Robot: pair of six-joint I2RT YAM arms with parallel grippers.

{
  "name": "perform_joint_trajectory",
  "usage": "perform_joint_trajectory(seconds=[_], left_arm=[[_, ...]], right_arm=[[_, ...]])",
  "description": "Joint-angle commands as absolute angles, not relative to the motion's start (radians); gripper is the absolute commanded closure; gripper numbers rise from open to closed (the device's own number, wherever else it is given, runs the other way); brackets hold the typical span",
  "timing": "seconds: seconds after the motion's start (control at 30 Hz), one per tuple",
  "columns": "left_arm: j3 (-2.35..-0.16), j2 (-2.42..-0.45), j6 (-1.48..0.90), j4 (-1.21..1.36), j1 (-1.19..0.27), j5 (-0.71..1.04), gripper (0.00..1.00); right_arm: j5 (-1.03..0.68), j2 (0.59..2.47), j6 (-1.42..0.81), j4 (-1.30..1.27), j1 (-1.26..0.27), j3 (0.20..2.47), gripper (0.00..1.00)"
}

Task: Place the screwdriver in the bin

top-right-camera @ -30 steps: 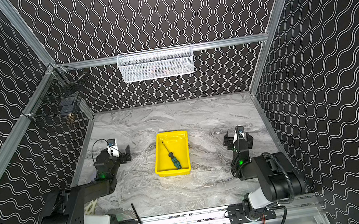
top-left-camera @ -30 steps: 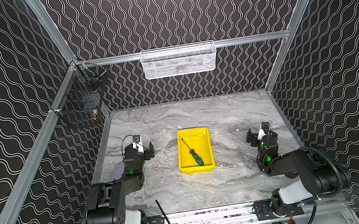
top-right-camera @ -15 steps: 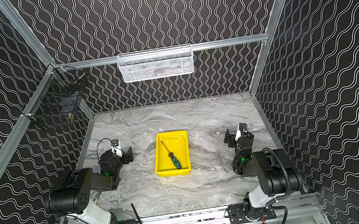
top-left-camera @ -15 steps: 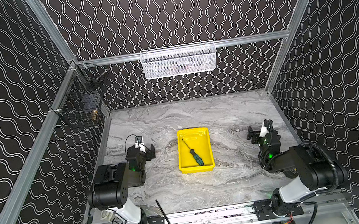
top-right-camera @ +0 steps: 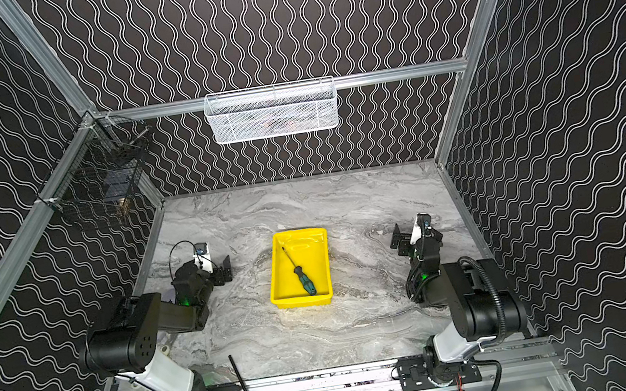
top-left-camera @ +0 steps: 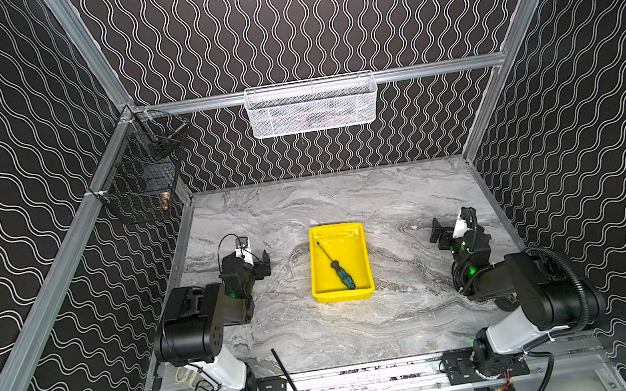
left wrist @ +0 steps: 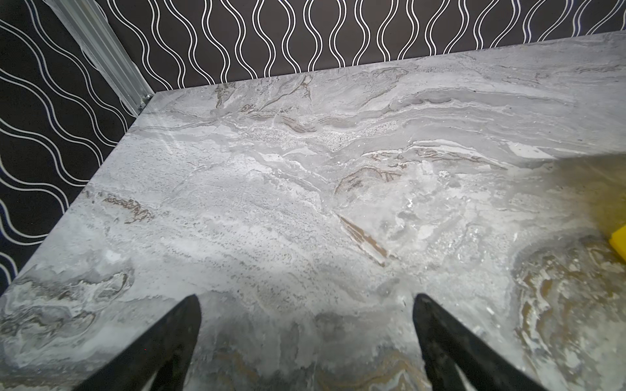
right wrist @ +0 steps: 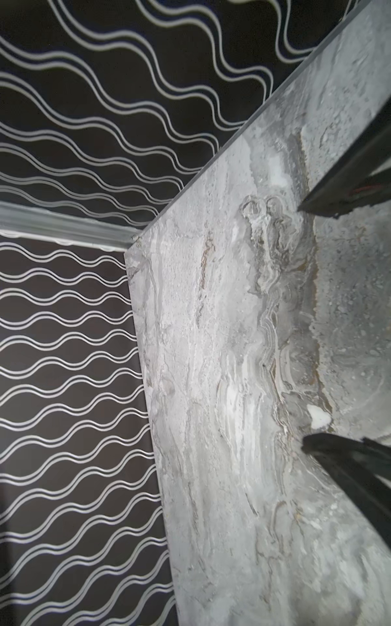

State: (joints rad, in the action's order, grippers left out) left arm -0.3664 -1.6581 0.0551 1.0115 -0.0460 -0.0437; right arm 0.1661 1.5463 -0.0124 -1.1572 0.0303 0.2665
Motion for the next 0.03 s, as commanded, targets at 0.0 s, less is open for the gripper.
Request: perform_joint_trajectory(seconds=[0.0], left_arm=[[-0.371, -1.658, 0.06, 1.026, -0.044, -0.046, 0.01]], right_arm=[[0.14, 1.547, -0.009, -1.2, 0.032, 0.26, 0.0]])
